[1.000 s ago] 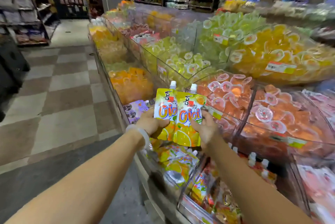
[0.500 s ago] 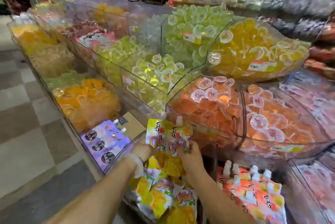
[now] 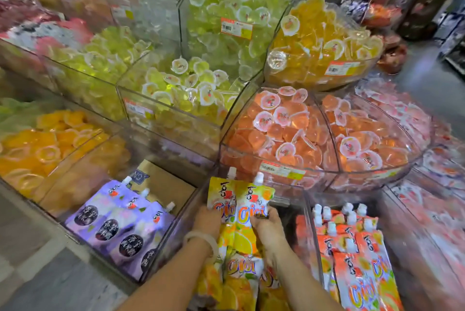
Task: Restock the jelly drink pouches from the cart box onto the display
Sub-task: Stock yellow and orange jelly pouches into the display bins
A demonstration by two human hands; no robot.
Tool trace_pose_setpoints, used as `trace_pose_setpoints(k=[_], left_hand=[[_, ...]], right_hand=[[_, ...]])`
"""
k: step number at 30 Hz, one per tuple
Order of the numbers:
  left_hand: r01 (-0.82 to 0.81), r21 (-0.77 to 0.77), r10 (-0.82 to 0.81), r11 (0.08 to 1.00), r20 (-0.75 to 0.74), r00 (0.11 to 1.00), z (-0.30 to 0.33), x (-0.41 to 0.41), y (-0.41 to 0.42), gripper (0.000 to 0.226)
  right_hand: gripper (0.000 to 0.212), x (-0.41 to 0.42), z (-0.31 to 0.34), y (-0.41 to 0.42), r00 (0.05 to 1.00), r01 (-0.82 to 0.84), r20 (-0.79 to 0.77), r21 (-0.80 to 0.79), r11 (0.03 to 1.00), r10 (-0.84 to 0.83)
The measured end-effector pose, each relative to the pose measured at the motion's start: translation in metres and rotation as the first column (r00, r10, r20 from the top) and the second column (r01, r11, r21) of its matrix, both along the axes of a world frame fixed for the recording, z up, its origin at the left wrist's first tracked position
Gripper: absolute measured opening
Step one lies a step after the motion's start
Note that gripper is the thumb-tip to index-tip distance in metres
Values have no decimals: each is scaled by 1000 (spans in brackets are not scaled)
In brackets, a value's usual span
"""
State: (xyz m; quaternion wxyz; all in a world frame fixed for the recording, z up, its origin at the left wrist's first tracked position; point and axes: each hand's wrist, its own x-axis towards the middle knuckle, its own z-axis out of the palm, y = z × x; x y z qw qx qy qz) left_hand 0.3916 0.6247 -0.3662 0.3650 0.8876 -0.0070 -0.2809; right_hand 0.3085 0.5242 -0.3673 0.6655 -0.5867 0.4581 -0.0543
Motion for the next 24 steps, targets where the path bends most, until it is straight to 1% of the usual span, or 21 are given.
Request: trace_pose_setpoints(k=[1,2,4,5,6,9,11,13,14,16,18,20,22,24], left_hand=[[-8,13,8,1000,36,999,-5,4,0,34],[60,72,-67,996,92,994,-7,3,-1,35],[66,150,-78,986,73,994,-8,-3,2,40],[20,139,-26,990,47,999,-5,-6,5,42],[36,175,-45,984,46,998,-2,-10,5,42],[109,271,-132,956,69,989,8,-21,12,41],[161,323,-208,933,116,971,20,-30,14,45],[222,341,-318,914,260,912,37,-40,13,58],[256,341,-373,905,342,863,48,-45,11,67],[370,373,-511,851,424,747,69,-51,4,72],[470,420,-626,776,428,652,88,-55,-8,67],[552,449,-710,703,390,586,104,-60,-21,64],[596,458,-751,660,391,532,118,-74,-35,59],[608,487,-778,627,423,464,127,-95,-55,60]], right_hand=[[23,-1,3,2,1000,7,0,-16,1000,-7],[23,-2,4,3,1000,21,-3,-22,1000,-21],[21,-6,4,4,999,44,-10,-35,998,-45],[20,-8,4,6,999,39,-20,-48,998,-40],[23,-9,4,7,999,21,-36,-72,997,-24],[36,-14,11,14,999,-29,-39,-123,992,24],[46,-16,18,17,999,-43,-41,-173,984,36],[59,-18,23,18,998,-54,-58,-306,951,38],[60,-20,27,19,997,-63,-66,-380,923,41],[55,-23,39,19,993,-111,-81,-501,858,81],[49,-28,52,15,987,-163,-99,-599,784,130],[50,-40,65,5,984,-176,-108,-661,730,139],[57,-62,79,-7,987,-154,-80,-700,698,137],[48,-90,93,-19,990,-134,-74,-743,656,119]])
